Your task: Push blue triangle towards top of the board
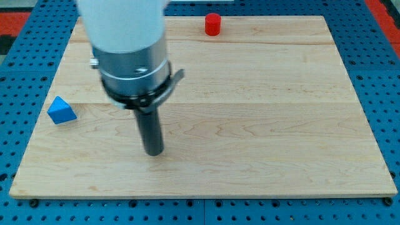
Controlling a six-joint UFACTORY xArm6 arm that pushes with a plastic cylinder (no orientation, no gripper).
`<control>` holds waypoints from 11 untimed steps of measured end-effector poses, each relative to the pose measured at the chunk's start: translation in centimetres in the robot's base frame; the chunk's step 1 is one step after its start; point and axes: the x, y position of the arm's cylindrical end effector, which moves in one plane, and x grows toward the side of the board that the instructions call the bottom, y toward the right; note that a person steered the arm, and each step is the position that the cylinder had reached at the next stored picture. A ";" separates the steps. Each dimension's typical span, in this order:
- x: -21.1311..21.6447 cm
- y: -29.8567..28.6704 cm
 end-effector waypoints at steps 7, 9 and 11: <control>-8.8 -12.4; -5.5 -14.4; -6.5 -8.6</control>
